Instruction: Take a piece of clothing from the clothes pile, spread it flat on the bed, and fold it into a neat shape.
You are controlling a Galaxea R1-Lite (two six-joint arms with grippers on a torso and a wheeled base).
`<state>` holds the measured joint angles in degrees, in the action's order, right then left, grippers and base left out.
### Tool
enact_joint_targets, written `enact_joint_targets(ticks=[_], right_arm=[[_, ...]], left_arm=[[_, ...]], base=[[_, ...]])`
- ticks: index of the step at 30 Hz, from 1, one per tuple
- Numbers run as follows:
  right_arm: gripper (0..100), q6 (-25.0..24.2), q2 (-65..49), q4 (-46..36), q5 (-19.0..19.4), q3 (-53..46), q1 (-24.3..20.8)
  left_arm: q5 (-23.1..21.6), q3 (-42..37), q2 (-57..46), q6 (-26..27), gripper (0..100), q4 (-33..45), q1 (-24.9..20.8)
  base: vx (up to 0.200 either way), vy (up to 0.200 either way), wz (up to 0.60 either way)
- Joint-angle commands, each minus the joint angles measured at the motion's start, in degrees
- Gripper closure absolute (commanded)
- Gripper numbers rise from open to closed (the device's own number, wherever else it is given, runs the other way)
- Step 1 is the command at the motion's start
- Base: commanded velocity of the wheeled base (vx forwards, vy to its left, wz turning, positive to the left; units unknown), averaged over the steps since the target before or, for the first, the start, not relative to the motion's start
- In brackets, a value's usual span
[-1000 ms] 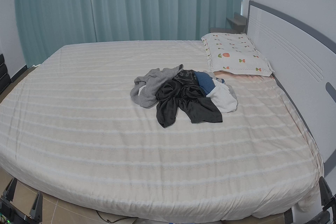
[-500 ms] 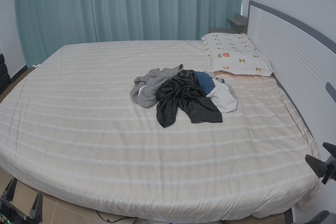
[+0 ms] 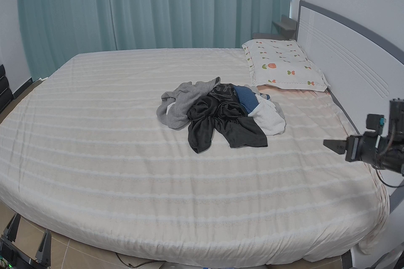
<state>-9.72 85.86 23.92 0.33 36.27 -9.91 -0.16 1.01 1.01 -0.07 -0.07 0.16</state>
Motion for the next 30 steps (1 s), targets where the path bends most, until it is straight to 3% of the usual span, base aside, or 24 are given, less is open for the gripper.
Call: enact_joint_targets(ticks=[1,8,10,18,21,30], right_arm=[[0,-7.6,46.2,7.5,-8.3,35.7,-4.5],[0,-12.1,57.1,1.8,-8.4,51.7,-6.0],[0,-12.1,57.1,1.8,-8.4,51.7,-6.0],[0,-22.6,69.3,-11.3,-8.2,74.1,-8.9],[0,-25.4,71.7,-13.6,-8.2,78.3,-8.8],[0,-25.7,73.5,-13.7,-7.7,78.3,-8.4]], left_arm=[[0.0,-0.9,-0.9,0.0,0,0.0,0.0],[0.0,-1.0,-0.9,0.0,0,0.0,0.0],[0.0,-1.0,-0.9,0.0,0,0.0,0.0],[0.0,-0.9,-0.9,0.0,0,0.0,0.0],[0.0,-1.0,-0.9,0.0,0,0.0,0.0],[0.0,-0.9,-0.9,0.0,0,0.0,0.0]], base=[[0.000,0.000,0.00],[0.000,0.000,0.00],[0.000,0.000,0.00],[0.000,0.000,0.00],[0.000,0.000,0.00],[0.000,0.000,0.00]])
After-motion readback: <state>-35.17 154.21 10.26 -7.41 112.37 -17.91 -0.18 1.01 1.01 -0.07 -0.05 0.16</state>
